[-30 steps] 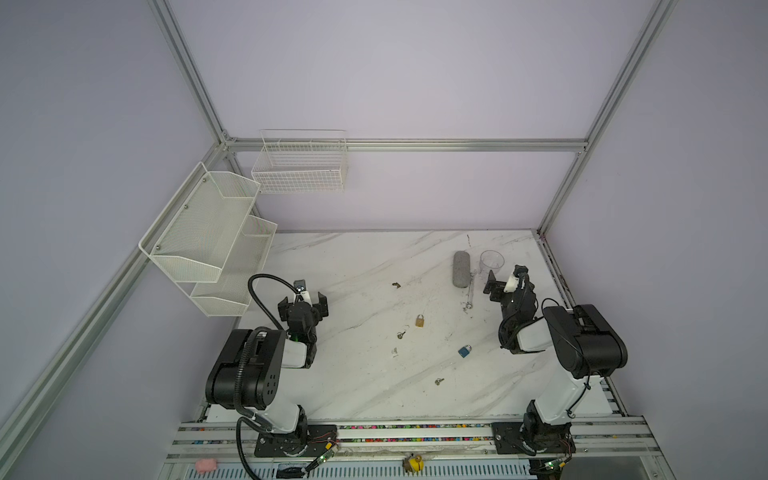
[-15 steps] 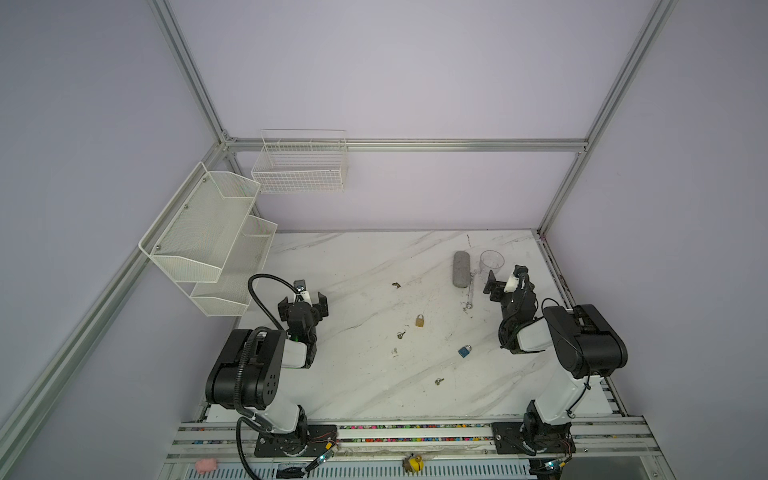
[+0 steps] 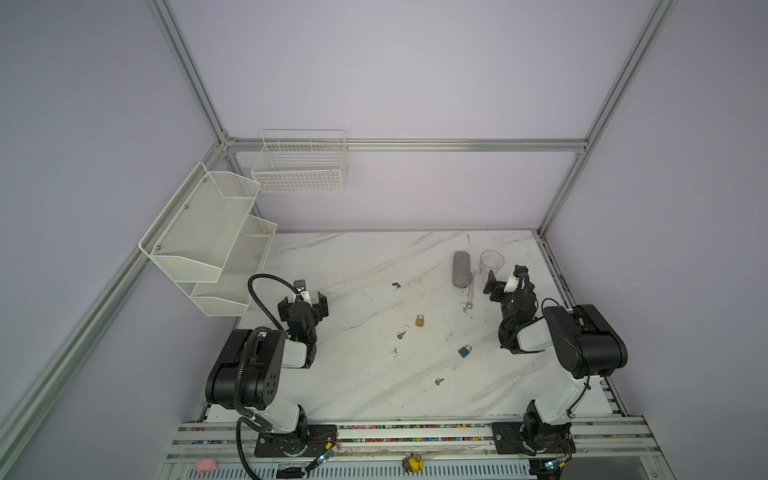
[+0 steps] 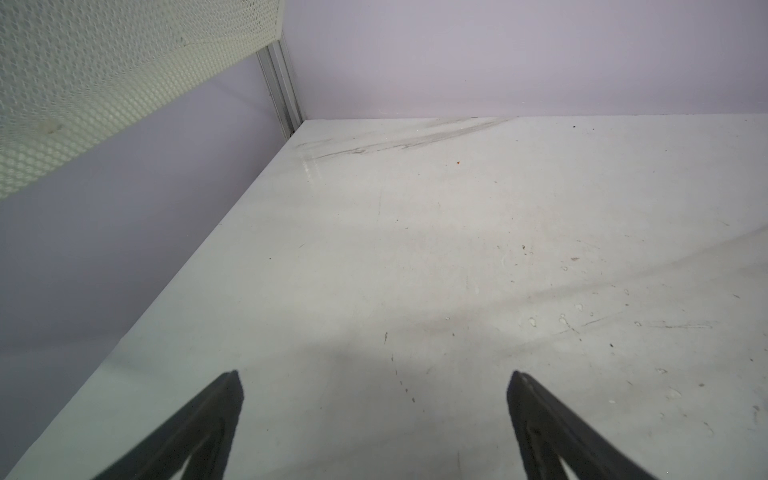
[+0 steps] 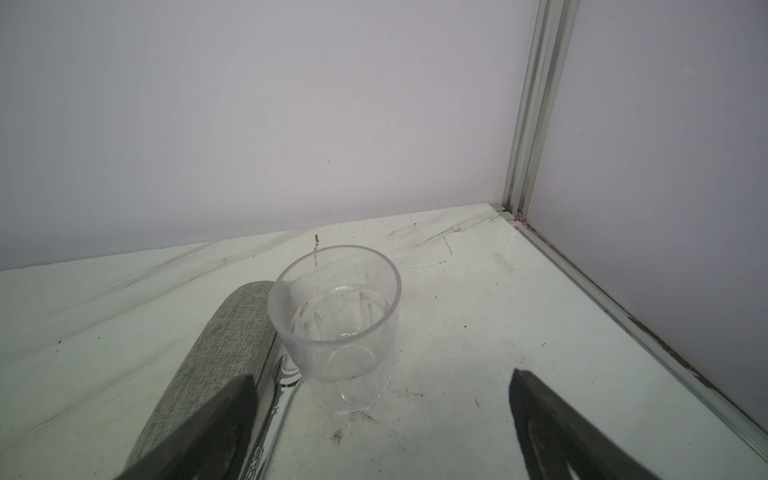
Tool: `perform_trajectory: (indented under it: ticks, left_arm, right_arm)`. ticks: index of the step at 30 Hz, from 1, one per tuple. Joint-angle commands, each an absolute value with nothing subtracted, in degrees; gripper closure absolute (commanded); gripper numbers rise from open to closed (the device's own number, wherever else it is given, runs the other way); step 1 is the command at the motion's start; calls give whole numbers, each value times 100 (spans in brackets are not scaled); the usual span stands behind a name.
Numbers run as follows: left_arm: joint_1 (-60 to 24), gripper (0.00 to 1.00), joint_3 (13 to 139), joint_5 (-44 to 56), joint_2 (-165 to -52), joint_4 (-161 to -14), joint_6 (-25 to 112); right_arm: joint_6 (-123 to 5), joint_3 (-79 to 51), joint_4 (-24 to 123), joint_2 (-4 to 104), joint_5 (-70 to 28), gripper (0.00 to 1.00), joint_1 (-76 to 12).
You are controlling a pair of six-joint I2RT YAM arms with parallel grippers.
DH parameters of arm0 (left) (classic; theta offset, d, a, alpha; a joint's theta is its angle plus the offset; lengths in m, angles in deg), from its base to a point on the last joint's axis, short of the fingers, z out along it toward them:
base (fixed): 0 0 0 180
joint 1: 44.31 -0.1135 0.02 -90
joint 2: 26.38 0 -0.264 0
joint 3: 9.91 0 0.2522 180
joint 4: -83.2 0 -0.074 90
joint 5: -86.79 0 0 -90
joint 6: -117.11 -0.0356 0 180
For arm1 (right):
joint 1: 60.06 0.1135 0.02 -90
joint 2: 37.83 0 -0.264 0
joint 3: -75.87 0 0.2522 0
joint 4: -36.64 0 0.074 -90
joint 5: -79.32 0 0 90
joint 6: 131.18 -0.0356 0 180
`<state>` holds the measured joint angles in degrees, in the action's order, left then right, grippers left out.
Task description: Unlock with the key
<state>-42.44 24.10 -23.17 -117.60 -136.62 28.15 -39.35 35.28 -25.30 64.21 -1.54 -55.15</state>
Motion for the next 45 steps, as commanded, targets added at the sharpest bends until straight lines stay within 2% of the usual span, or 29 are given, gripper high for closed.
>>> perform_trajectory:
  ticks: [1, 8, 14, 19, 24, 28, 30, 38, 45]
  left_arm:
    - [-4259, 0, 2471, -2397, -11681, -13998, 2891]
    - [-4259, 0, 2407, -2335, -11455, -13937, 2856]
    - [-4257, 0, 2502, -2315, -10366, -12826, 2931]
    - [-4262, 0, 2905, -2531, -9422, -11131, 3835]
    - [-4269, 0, 3224, -2189, -8599, -9957, 4878]
    - [-4282, 0, 3067, -2223, -8078, -9778, 5980]
    - [-4307, 0, 3009, -1946, -7886, -9758, 6170]
    - [-4308, 0, 3211, -763, -7399, -8792, 6503]
    - [-3900, 0, 3281, 141, -7114, -8164, 7000]
  right_arm:
    - [-3836, 3540, -2846, 6408, -207, 3, -5491]
    - [-3843, 3481, -2408, 5955, -181, 3, -5492]
    - [-3861, 3185, -1371, 5274, -206, 3, -5493]
    - [-4824, 2839, -391, 4657, -238, 3, -5496]
    - [-6157, 2456, 813, 4331, -413, 3, -5496]
    - [-7601, 2427, 1717, 4119, -373, 3, -5574]
    - [-7625, 2510, 1650, 3894, -1004, 3, -5671]
    - [-7640, 2046, 2964, 3761, -1595, 3, -5600]
    - [-7127, 1446, 4104, 3767, -1471, 3, -4518]
